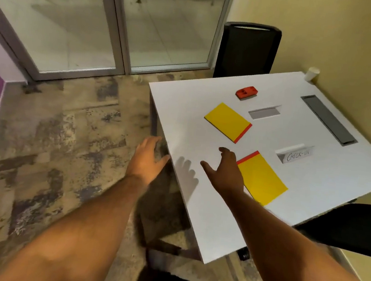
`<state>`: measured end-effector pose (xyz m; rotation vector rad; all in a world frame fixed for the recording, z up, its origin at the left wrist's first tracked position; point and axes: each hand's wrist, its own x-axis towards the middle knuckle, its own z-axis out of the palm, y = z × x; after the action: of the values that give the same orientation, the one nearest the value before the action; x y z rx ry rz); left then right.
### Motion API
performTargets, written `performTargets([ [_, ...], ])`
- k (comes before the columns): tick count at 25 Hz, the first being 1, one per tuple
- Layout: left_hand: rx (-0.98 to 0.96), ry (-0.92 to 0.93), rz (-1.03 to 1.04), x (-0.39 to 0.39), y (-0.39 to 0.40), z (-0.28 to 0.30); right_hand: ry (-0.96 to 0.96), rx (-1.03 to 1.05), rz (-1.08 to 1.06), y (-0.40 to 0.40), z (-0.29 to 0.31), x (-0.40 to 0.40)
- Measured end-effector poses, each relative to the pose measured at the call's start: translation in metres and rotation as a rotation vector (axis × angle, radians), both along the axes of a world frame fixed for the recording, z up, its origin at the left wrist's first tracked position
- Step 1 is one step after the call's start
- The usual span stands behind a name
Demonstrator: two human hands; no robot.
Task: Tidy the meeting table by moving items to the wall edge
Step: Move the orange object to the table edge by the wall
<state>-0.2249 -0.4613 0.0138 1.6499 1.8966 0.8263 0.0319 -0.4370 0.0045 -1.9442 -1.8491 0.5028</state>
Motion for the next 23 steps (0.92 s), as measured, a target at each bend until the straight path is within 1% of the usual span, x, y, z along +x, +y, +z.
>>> performTargets([
  [4,-0.01,0.009,-0.08,-0.023,0.061,-0.003,0.024,-0.017,-0.1,0.045,-0.004,-0.033],
  [7,0.023,-0.086,-0.152,-0.054,0.141,0.003,0.045,0.042,-0.105,0.105,-0.002,-0.054],
  [8,0.038,-0.078,-0.143,-0.067,0.172,0.008,0.041,0.063,-0.107,0.129,0.001,-0.058],
  [10,0.038,0.004,-0.114,-0.088,0.226,0.021,0.009,0.072,-0.125,0.168,0.01,-0.062],
  [11,0.032,0.036,-0.133,-0.095,0.25,0.026,0.004,0.072,-0.134,0.185,0.012,-0.065],
  [15,0.039,0.106,-0.252,-0.107,0.335,0.045,0.001,0.073,-0.221,0.253,0.025,-0.085],
  [19,0.026,0.172,-0.408,-0.121,0.388,0.036,0.007,0.03,-0.29,0.296,0.021,-0.109],
  [23,0.016,0.156,-0.569,-0.151,0.499,0.031,-0.039,0.025,-0.43,0.363,0.018,-0.145],
])
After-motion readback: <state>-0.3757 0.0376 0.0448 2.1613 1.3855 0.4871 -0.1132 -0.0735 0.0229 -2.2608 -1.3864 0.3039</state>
